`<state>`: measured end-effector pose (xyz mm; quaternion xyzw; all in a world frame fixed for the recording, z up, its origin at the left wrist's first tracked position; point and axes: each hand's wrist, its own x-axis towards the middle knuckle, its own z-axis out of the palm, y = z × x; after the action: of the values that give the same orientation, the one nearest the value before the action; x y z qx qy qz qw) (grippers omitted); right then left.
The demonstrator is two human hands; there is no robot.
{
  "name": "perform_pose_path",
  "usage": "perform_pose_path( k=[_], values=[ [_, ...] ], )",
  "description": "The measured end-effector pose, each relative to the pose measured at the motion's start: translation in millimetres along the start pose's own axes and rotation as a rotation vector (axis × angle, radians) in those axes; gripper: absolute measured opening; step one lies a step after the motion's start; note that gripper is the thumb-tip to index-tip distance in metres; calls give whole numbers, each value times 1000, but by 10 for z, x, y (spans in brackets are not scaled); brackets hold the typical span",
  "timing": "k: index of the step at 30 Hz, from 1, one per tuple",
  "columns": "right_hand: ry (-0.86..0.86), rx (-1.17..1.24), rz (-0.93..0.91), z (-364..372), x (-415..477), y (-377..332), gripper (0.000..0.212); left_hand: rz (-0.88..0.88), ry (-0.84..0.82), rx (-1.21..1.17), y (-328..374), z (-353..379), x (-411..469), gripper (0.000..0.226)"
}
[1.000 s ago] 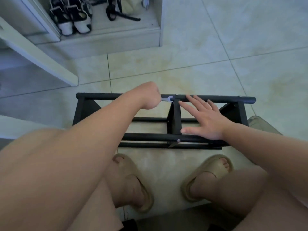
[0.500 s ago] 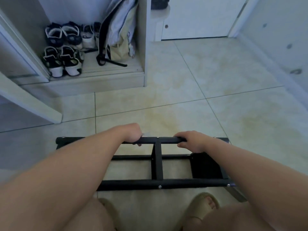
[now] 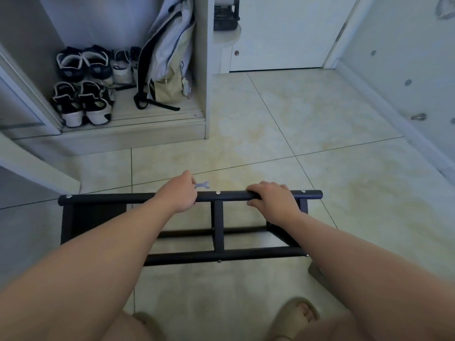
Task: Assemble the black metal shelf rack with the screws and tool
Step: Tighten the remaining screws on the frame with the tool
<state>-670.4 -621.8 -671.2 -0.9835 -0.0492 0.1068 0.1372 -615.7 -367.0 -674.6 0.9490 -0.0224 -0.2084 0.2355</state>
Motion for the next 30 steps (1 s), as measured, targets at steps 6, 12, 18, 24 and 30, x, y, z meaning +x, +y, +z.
perform_pose_path(
  k=[6,12,18,24,30],
  values=[
    [-128,-27,11,272,-134,-78,22,-37,-99,65,-160,208,-129,13],
    [-187,-69,25,661,-218,-79,20,-103,-188,106,-273,479,-167,20],
    [-333,-94,57,1059,-357,84,23,-209,-297,18,-391,974,-301,31],
    [-446,-164,53,1355,-524,186,27,-232,-345,6,-507,1391,-441,25],
    [-439,-62,-22,1367,-374,171,97,-171,-547,248,-404,1101,-225,32]
  ],
)
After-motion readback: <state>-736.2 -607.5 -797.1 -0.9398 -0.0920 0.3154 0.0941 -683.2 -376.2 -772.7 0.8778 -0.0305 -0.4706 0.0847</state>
